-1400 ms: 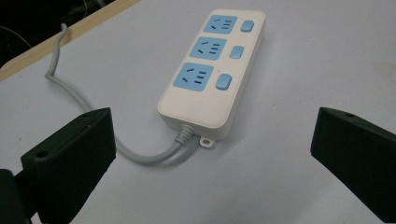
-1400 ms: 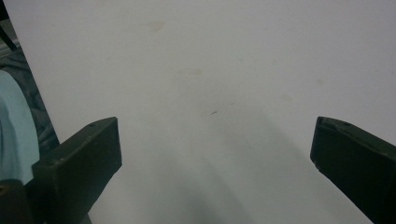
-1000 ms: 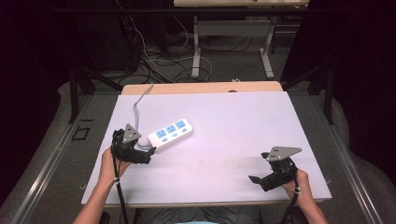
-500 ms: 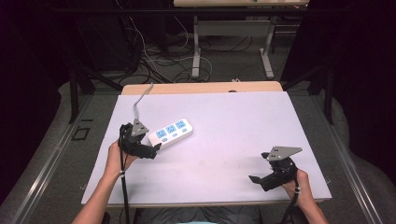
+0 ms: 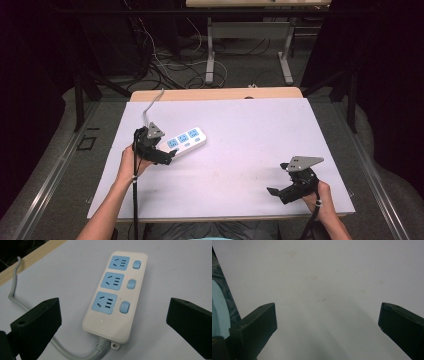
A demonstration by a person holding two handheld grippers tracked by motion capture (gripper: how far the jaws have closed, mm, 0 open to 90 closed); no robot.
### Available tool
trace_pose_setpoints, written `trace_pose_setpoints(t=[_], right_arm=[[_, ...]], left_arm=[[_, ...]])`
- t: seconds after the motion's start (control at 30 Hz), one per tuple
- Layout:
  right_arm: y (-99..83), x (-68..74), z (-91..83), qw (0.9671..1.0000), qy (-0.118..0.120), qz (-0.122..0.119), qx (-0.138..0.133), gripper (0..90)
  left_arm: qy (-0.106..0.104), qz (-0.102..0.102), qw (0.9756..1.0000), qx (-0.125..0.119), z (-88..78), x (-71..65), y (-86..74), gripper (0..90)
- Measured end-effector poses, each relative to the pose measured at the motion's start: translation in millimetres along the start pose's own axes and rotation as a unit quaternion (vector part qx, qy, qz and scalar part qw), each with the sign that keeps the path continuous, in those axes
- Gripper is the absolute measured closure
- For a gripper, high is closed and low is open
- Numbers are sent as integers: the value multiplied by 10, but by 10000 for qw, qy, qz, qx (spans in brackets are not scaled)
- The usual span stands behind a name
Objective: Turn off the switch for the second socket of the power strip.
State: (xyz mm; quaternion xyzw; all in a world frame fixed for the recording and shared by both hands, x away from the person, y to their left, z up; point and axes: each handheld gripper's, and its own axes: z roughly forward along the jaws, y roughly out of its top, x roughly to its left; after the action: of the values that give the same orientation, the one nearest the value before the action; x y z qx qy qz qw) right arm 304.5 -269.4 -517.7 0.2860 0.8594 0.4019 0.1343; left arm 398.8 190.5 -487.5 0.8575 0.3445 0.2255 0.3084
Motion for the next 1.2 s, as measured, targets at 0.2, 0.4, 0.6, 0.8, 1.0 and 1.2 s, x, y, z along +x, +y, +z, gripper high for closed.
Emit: trace_pose_setpoints(t=[0.2, 0.4, 0.6, 0.8, 1.0, 1.2], right_arm=[[4, 2, -8, 10000, 12, 3, 84, 15], [5, 11, -8, 10000, -19, -10, 23, 16], [5, 13, 1, 10000, -33, 8, 23, 17], [7, 3, -6, 10000, 2, 22, 74, 18], [4, 6, -1, 10000, -2, 15, 46, 18], [3, 10, 1, 10000, -38, 10, 25, 18]], left_arm=[[-8, -59, 10000, 20, 59, 18, 63, 0], [-46, -35, 10000, 5, 127, 10, 118, 0], [-91, -25, 9999, 64, 209, 5, 158, 0], [-98, -19, 9999, 47, 275, -1, 207, 0], [-90, 55, 9999, 32, 336, -17, 240, 2], [-100, 73, 9999, 18, 384, -23, 259, 2]])
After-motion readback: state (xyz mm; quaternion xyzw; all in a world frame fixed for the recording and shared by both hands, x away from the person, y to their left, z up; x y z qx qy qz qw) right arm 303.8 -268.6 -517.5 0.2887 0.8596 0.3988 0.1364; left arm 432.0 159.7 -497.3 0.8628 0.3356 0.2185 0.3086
